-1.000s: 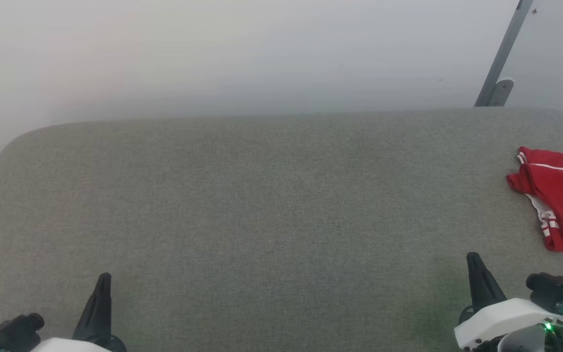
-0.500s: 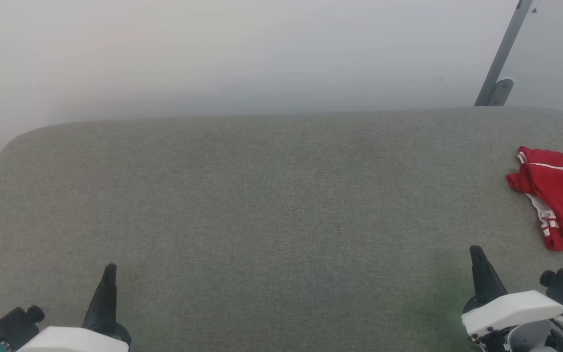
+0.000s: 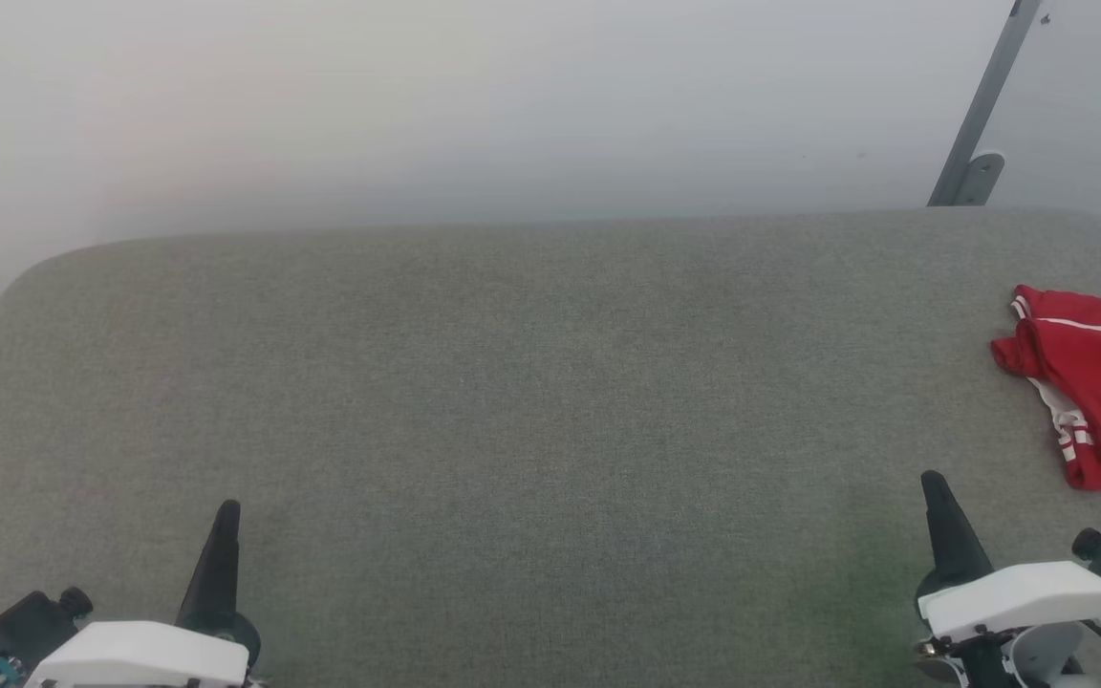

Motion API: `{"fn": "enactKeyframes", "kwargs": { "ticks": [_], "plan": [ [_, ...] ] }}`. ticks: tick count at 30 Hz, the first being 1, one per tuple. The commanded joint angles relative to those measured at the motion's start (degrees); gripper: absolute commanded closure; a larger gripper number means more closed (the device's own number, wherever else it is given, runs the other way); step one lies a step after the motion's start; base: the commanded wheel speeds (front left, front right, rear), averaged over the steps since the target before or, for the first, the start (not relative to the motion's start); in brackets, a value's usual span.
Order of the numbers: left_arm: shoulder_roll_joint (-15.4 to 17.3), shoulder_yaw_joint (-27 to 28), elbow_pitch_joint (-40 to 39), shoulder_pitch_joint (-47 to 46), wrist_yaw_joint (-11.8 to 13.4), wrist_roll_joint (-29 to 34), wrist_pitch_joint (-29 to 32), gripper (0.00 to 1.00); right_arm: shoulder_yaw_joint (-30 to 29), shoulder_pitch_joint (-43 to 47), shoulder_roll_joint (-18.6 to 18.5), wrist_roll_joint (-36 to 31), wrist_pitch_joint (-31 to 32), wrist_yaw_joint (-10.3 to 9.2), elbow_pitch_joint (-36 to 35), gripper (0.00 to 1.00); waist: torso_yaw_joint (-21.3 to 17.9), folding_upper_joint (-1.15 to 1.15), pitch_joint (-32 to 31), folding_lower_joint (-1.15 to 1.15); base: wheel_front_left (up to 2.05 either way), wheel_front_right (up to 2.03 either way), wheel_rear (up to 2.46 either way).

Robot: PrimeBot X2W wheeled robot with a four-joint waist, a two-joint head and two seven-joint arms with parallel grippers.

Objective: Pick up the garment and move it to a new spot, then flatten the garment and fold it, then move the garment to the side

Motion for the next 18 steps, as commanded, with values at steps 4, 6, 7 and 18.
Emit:
{"fn": "enactKeyframes", "kwargs": {
  "ticks": [4, 6, 7, 18],
  "plan": [
    [-0.2, 0.6, -0.2, -1.9, -0.1, -2.9, 0.9, 1.00, -0.1, -1.5, 0.1, 4.0, 1.0, -0.04, -1.0, 1.00, 0.0, 0.00, 0.0, 0.00, 0.00, 0.00, 0.00],
    [-0.4, 0.7, -0.1, -2.2, -0.1, -3.9, 1.2, 1.00, -0.1, -1.6, 0.1, 5.4, 1.4, -0.04, -1.1, 1.00, 0.0, 0.00, 0.0, 0.00, 0.00, 0.00, 0.00],
    [-0.5, 0.7, 0.0, -2.3, -0.1, -4.3, 1.4, 1.00, -0.2, -1.6, 0.1, 6.2, 1.5, -0.04, -1.2, 1.00, 0.0, 0.00, 0.0, 0.00, 0.00, 0.00, 0.00],
    [-1.6, 1.0, 0.5, -3.5, -0.1, -9.6, 3.1, 1.00, -0.4, -1.8, 0.2, 13.5, 3.2, -0.05, -1.8, 1.00, 0.0, 0.00, 0.1, 0.00, 0.00, 0.00, 0.00]
  ]
}}
